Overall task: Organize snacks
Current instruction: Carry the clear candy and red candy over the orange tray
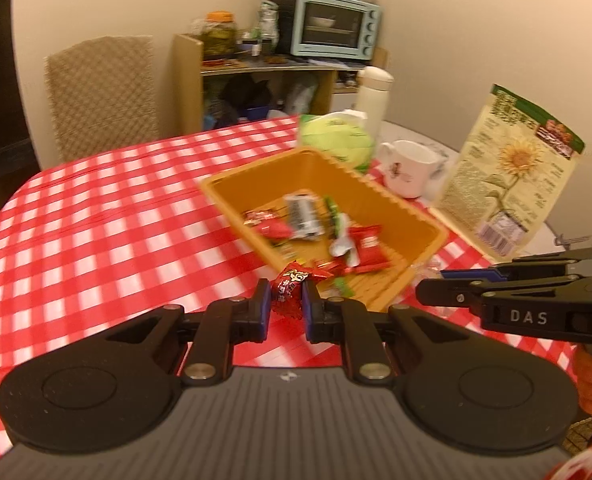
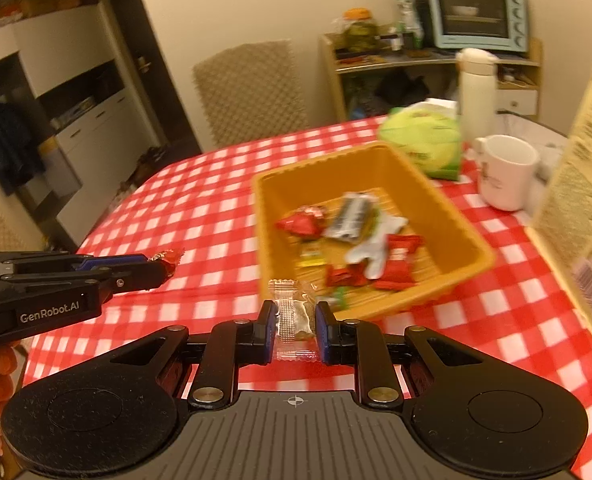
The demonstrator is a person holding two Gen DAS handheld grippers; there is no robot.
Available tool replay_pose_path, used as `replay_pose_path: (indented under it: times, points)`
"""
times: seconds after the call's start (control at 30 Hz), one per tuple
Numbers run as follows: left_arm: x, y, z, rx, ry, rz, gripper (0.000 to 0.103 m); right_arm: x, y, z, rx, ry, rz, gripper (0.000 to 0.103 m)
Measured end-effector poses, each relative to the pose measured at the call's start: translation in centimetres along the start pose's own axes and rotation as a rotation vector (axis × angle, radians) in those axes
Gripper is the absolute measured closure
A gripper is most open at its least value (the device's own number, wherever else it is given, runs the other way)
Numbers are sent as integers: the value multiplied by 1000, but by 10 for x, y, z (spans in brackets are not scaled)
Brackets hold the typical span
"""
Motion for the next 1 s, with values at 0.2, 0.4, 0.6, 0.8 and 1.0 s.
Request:
replay_pose_path:
  times: [0.2,0.4,0.6,0.8,1.0]
  points:
    - [18,-26,30,-28,-49,-16,89,8,8,34,-41,-40,16,82]
    - [37,-55,39,-36,-81,-45,89,18,4,65,-89,-75,16,82]
    - [54,-83,41,-18,-134,-71,89,31,-4,84,-120,-102,25,82]
    - [67,-106,38,-6,-167,-98,89,42,-14,89,-131,-114,28,82]
    - [78,-123,34,-7,-174,-114,89,50,-25,90,-126,-121,31,82]
Point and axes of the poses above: each gripper's, at about its wrist camera, not at the fingertips, and y roughly against the way its jaws point, z to its right, x to its top, the point moved 3 cm from there along -y, roughly the way its jaws point, and after that the axes turned 9 degrees about -z, right-handed, at the moved point
